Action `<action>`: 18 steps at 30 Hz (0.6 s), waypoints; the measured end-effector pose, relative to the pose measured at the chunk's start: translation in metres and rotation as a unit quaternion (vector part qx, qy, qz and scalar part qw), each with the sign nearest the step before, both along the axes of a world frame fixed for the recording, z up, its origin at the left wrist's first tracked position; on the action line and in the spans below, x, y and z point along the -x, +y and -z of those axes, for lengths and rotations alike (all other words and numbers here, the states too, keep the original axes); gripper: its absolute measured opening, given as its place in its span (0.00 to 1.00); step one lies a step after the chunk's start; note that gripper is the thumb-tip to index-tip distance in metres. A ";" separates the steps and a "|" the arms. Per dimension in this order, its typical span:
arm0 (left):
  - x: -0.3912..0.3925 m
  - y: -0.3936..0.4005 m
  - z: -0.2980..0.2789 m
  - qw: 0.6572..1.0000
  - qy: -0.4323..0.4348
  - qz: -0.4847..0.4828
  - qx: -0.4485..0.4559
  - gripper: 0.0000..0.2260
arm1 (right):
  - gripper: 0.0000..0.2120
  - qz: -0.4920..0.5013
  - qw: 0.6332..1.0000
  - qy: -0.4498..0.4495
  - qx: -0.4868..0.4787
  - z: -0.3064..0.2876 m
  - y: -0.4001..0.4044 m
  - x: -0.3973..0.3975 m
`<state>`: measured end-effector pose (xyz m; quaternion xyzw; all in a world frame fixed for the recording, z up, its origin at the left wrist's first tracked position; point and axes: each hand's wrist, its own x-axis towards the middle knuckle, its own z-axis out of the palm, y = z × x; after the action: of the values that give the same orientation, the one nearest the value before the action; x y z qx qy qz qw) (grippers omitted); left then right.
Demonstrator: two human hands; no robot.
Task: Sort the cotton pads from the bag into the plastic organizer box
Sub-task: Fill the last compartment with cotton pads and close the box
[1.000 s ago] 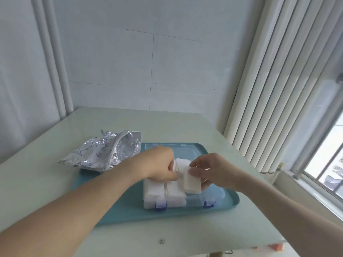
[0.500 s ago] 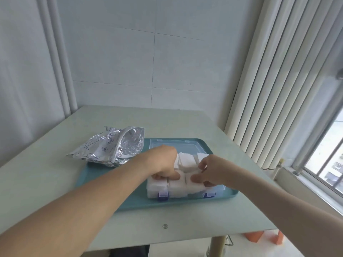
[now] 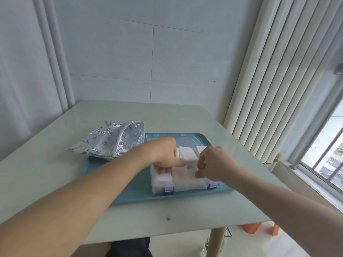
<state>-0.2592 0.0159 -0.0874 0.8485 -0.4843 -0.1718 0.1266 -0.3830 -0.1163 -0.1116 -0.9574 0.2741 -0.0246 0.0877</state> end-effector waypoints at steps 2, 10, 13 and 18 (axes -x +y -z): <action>-0.011 0.007 -0.003 0.995 0.020 -0.028 0.091 0.16 | 0.11 0.002 1.000 0.017 0.000 -0.005 -0.002 0.001; -0.107 0.071 0.006 0.915 -0.183 -0.329 0.146 0.28 | 0.06 -0.052 0.981 -0.144 -0.118 -0.058 0.010 -0.034; -0.127 0.086 0.022 0.921 -0.140 -0.364 0.016 0.32 | 0.05 -0.068 0.960 -0.157 -0.221 -0.051 0.030 -0.078; -0.147 0.101 0.037 0.931 -0.076 -0.348 0.074 0.13 | 0.04 -0.087 0.953 -0.190 -0.221 -0.028 0.073 -0.156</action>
<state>-0.1118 0.1168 -0.1248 0.9626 -0.1783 -0.0155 0.2033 -0.2267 -0.0437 -0.0831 -0.9117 0.1665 -0.1375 0.3495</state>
